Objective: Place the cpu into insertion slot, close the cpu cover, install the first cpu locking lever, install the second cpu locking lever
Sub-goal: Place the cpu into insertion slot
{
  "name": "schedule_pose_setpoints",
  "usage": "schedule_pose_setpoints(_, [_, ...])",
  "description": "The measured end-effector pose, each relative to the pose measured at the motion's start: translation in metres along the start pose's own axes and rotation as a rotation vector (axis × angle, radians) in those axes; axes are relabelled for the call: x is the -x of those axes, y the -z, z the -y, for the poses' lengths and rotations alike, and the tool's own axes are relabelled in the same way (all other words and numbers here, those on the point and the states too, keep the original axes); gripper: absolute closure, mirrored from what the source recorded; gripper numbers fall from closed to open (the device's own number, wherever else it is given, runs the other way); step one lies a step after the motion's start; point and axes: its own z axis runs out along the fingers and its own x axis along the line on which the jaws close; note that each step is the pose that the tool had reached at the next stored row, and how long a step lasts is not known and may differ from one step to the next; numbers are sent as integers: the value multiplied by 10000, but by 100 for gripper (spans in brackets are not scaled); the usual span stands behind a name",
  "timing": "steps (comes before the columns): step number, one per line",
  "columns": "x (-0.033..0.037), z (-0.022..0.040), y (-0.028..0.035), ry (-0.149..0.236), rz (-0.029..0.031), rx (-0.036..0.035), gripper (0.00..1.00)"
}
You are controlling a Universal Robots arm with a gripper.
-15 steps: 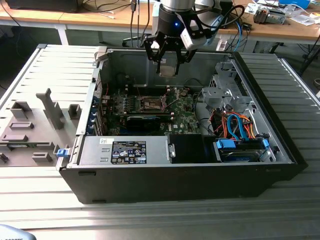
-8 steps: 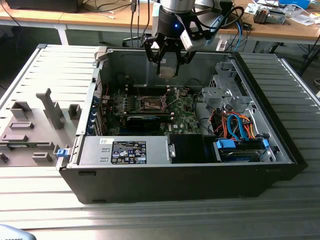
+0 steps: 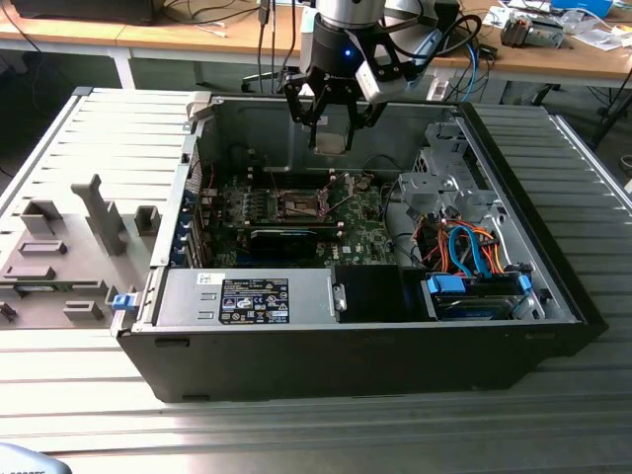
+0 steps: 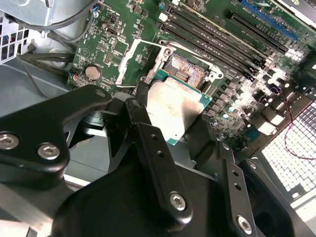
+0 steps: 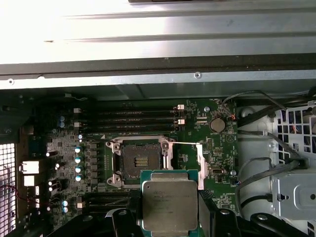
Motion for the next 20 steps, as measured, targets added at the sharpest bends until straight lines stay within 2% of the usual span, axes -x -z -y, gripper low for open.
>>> schedule_pose_setpoints(10, [0, 0, -3, -318, 9, -32, 45])
schedule_pose_setpoints(20, [0, 0, -5, -482, 13, -46, 45])
